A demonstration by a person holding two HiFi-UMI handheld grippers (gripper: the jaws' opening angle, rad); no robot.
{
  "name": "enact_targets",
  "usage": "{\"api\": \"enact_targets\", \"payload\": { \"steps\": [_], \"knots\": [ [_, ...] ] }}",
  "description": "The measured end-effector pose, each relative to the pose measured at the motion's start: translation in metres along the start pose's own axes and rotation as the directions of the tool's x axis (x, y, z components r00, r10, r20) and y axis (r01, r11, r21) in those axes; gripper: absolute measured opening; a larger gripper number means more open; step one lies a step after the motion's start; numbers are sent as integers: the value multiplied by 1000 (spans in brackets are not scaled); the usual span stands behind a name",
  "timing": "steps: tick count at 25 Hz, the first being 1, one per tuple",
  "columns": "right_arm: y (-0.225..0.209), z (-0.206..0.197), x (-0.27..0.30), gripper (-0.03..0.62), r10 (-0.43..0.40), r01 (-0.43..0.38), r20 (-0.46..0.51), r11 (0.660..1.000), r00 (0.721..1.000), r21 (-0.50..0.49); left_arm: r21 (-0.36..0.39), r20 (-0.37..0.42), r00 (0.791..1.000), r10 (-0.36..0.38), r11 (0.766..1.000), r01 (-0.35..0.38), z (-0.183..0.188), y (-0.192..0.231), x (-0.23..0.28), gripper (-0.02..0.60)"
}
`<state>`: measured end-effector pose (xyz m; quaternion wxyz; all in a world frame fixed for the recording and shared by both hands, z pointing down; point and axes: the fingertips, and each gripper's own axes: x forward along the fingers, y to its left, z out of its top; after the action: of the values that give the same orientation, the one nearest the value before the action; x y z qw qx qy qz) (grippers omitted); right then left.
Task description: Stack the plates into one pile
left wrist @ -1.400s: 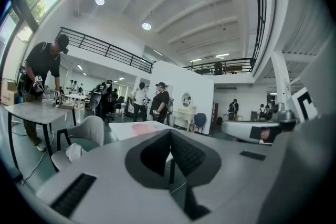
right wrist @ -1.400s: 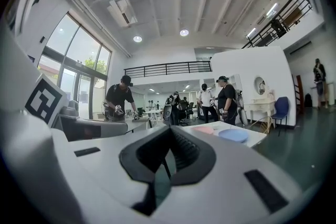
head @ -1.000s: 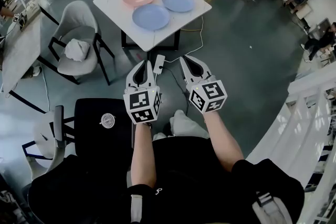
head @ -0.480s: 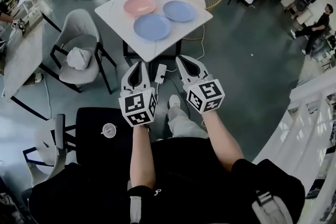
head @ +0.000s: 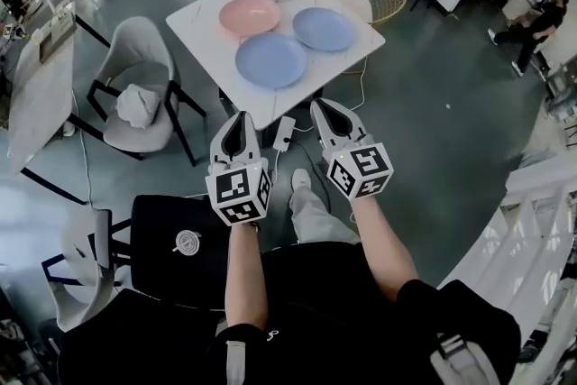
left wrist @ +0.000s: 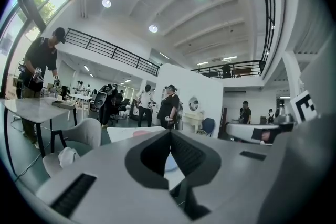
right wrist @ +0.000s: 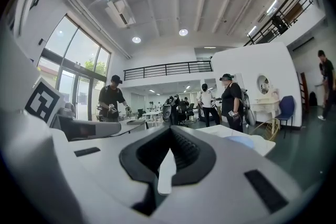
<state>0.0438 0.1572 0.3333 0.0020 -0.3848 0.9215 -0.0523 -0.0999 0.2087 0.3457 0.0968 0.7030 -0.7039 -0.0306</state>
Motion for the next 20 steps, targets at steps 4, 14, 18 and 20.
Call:
{"api": "enact_targets", "payload": {
  "steps": [4,14,18,20],
  "knots": [
    [-40,-12,40,6,7,-6,-41,1000,999,29,-15,-31,999,26,1000,-26,-9,3,49,15],
    [-138,-28,146,6,67,-61,-135,997,989,53,-55,-95,986,139,988,-145,-25,9,182,15],
    [-168,-29,180,6,93,-82,-150,994,984,75,-51,-109,979,169,983,-176,-23,10,221,15],
    [-179,-31,193,6,103,-89,-156,992,982,94,-50,-117,976,185,980,-191,-23,12,230,15]
  ]
}}
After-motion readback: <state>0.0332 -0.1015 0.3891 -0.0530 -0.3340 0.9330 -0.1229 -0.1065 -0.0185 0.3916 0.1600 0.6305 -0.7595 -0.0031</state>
